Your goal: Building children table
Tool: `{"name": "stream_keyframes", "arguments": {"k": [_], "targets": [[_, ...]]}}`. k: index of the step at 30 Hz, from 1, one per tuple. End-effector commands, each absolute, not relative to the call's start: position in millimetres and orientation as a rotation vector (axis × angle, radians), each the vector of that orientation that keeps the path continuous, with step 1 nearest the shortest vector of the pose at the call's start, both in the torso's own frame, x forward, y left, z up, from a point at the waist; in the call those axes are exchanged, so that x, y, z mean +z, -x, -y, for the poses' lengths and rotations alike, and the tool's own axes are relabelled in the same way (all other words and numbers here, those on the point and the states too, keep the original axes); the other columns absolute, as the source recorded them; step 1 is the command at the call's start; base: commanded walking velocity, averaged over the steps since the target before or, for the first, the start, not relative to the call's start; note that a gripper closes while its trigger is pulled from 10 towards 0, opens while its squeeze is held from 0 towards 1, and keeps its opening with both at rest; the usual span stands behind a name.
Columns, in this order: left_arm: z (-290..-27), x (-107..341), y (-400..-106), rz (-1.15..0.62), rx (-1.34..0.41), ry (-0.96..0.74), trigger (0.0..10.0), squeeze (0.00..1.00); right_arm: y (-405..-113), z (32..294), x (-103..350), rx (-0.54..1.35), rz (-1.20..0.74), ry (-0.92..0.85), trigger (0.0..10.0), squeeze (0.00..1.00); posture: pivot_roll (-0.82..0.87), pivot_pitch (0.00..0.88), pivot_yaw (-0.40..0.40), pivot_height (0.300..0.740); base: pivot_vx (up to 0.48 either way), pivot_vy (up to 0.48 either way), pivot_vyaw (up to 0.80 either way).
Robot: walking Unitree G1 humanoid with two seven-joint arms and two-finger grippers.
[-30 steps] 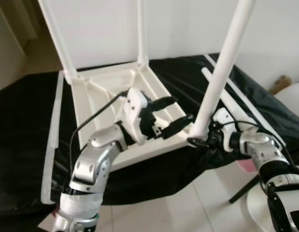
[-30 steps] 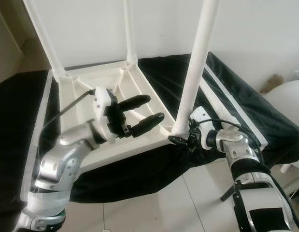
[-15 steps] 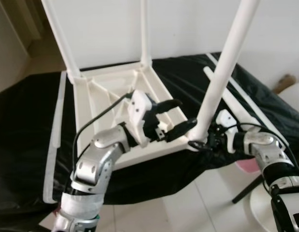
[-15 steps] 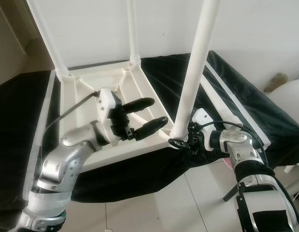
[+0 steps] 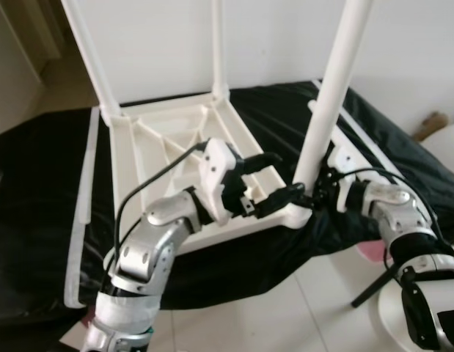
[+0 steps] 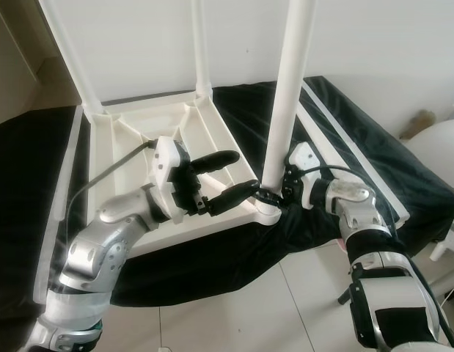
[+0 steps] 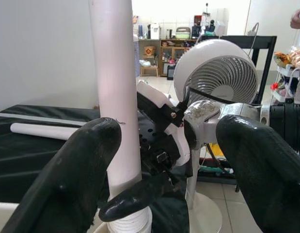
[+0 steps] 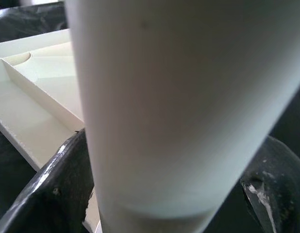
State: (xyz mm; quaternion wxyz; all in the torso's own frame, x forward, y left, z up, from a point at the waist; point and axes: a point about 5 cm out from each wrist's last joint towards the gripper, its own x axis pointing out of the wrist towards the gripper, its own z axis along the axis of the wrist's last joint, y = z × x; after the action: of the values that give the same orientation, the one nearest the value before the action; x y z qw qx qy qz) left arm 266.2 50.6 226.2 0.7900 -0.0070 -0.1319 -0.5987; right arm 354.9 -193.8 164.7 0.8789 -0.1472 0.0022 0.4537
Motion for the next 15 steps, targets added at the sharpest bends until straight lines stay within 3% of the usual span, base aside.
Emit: {"name": "stream_keyframes", "arguments": {"k": [1,4,5,6,8,9,15], "targets": [[-52.7,227.2,-267.5,0.287,-1.24,0.025,10.0,0.0,-357.3,186.0,169.8,0.964,0.024,0.316,10.0,0.0,0.03,0.0,0.005,0.74,0.0,0.0,0.0],[-53.0,227.2,-267.5,0.288,-1.239,0.025,10.0,0.0,-357.1,186.4,169.3,0.963,0.024,0.315,10.0,0.0,0.04,0.0,0.004,0.74,0.0,0.0,0.0],[-53.2,227.2,-267.6,0.288,-1.238,0.024,10.0,0.0,-357.1,186.6,168.9,0.962,0.023,0.314,9.2,0.0,0.04,0.0,0.004,0.74,0.0,0.0,0.0],[-53.3,227.4,-267.7,0.289,-1.237,0.024,10.0,0.0,-356.5,187.4,167.6,0.965,0.016,0.317,4.1,0.0,0.04,0.0,0.002,0.74,0.0,0.0,0.0],[-53.4,228.0,-267.7,0.291,-1.239,0.023,10.0,0.0,-355.3,189.5,163.6,0.966,-0.008,0.318,0.4,0.0,0.04,0.0,0.003,0.74,0.0,0.0,0.0],[-53.3,228.2,-267.6,0.292,-1.242,0.024,10.0,0.0,-354.7,190.7,162.0,0.964,-0.017,0.318,0.0,0.0,0.04,0.0,0.002,0.74,0.0,0.0,0.0],[-52.0,228.8,-267.6,0.294,-1.25,0.024,10.0,0.0,-353.9,197.3,155.9,0.932,-0.066,0.302,0.0,0.0,0.04,0.0,-0.001,0.74,0.0,0.0,0.0]]}}
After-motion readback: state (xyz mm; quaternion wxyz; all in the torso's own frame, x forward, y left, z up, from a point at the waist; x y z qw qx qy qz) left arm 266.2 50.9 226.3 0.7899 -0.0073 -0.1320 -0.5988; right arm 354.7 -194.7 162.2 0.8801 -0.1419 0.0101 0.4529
